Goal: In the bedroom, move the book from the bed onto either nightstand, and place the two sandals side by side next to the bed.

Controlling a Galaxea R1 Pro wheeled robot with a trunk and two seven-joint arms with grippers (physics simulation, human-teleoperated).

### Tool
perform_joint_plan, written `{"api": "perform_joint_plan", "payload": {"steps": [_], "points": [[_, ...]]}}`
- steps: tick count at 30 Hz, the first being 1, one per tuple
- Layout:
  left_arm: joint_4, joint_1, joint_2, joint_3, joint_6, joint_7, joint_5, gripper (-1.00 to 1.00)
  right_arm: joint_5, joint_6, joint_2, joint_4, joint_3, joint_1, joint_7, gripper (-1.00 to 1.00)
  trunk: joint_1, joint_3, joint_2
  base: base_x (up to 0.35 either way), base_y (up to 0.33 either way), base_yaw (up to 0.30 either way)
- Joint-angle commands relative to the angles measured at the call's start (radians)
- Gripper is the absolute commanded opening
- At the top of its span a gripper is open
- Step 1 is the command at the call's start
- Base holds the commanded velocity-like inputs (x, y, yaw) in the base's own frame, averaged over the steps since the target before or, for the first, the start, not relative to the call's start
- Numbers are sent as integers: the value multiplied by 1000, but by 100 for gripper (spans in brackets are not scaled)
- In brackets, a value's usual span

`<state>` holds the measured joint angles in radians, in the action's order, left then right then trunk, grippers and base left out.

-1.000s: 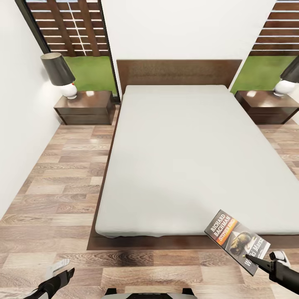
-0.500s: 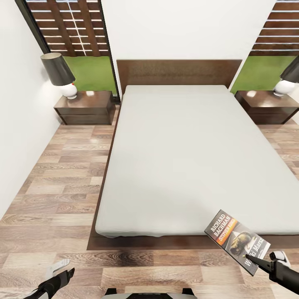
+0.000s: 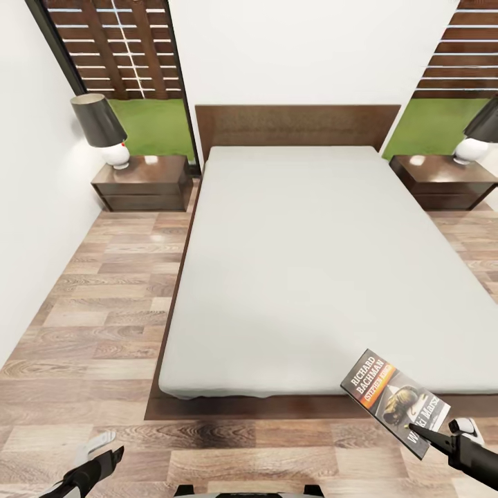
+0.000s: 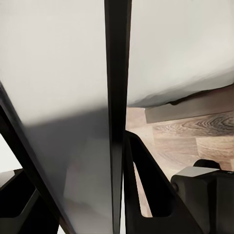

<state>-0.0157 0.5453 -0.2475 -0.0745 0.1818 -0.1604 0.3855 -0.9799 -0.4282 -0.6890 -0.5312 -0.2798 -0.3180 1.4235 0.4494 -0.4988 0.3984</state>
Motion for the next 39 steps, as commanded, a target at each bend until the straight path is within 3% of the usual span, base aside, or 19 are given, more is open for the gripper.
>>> {"api": "perform_joint_plan", "payload": {"steps": [1, 39], "points": [[2, 1, 0, -7, 2, -7, 1, 100, -10, -10, -1, 0, -7, -1, 2, -100, 1, 0, 2, 0, 0, 0], [2, 1, 0, -7, 2, -7, 2, 100, -10, -10, -1, 1, -7, -1, 2, -100, 1, 62, 2, 0, 0, 0]]}}
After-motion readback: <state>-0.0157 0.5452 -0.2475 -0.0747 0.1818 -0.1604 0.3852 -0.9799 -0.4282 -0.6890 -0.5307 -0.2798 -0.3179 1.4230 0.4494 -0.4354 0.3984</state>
